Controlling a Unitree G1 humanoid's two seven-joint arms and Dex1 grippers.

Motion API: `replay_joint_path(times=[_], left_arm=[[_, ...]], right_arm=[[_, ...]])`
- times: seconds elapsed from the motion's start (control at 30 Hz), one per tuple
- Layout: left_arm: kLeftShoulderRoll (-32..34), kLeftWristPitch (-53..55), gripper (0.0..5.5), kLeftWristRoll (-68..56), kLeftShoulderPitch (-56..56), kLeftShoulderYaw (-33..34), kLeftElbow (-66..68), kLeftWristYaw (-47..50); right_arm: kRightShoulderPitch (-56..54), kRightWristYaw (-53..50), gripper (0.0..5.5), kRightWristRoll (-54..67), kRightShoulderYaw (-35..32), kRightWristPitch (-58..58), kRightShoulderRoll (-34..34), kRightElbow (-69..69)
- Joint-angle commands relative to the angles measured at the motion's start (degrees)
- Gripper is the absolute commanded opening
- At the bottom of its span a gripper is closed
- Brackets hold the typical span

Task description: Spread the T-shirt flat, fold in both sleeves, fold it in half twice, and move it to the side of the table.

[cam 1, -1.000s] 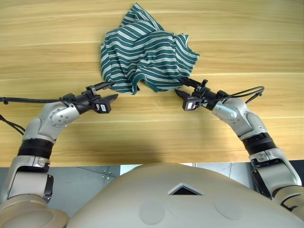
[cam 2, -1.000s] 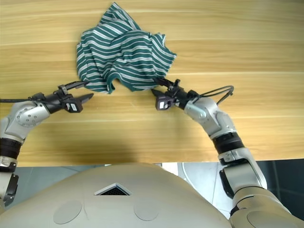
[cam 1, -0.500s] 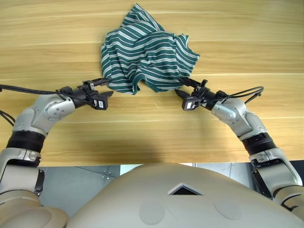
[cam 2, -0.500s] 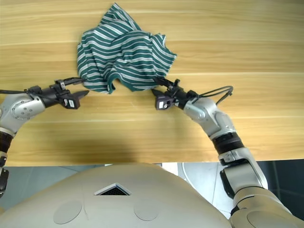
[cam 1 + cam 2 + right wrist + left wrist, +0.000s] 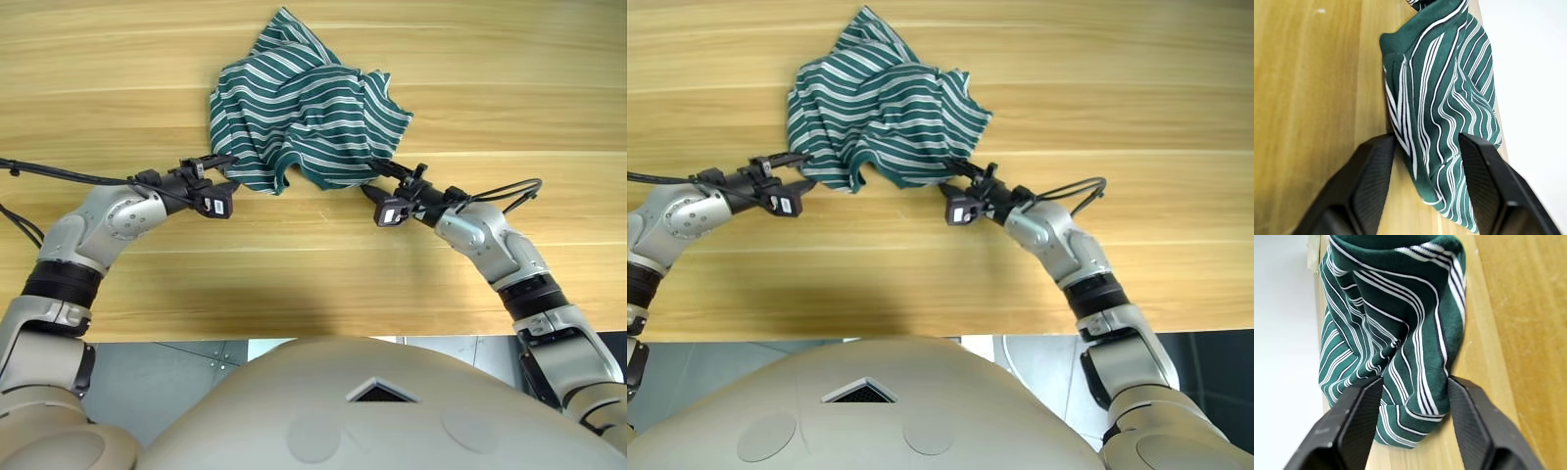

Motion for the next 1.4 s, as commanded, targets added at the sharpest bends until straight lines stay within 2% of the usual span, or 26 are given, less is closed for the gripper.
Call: replay_joint_path(times=[0.03, 0.23, 0.37, 0.57, 0.67, 0.83, 1.0, 1.17, 1.3, 1.4], left_arm=[[-0.28, 3.91, 1.74, 6.69, 4.17, -5.4, 4.6, -3.54], [-0.16, 3.84, 0.6, 7.27, 3.99, -6.51, 5.97, -2.43], [-0.37, 3.68, 0.06, 7.8, 3.61, -6.99, 7.48, -1.67], [-0.65, 2.93, 0.01, 8.38, 2.03, -7.15, 11.74, 0.49], [-0.4, -1.87, 0.01, 4.19, 0.75, -5.23, 13.23, 1.23], [2.33, -15.41, 0.01, -21.76, 1.69, 2.27, 5.8, -5.07], [6.51, -20.06, 0.01, -45.3, 5.72, 5.43, -5.32, -14.2], [11.34, -20.61, 0.01, -63.95, 12.03, 8.95, -18.89, -23.08], [14.62, -19.1, 0.01, -75.44, 17.91, 15.83, -28.2, -29.62], [16.84, -18.79, 0.01, -82.78, 25.74, 24.93, -35.49, -36.2]], right_arm=[[-0.65, 0.38, 1.7, -0.42, 0.0, 1.94, -0.65, 2.02], [-1.79, -1.1, 0.6, -1.2, -0.21, 3.36, -0.98, 4.35], [-2.05, -1.43, 0.0, -1.1, 0.12, 3.38, -1.09, 4.77], [-2.21, -2.16, 0.0, 0.23, -1.07, 3.02, -1.68, 4.45], [-2.77, -2.91, 0.0, 2.31, -3.71, 2.62, -3.34, 4.52], [-2.99, -4.03, 0.0, 7.01, -11.6, 1.02, -9.4, 4.24], [2.38, 0.56, 0.0, 17.52, -18.56, -4.53, -15.52, -2.64], [12.59, 8.61, 0.0, 31.56, -22.81, -12.3, -21.31, -13.06], [22.54, 15.11, 0.0, 44.58, -29.52, -18.8, -26.79, -20.17], [35.08, 22.84, 0.0, 58.49, -37.57, -28.62, -31.72, -26.4]])
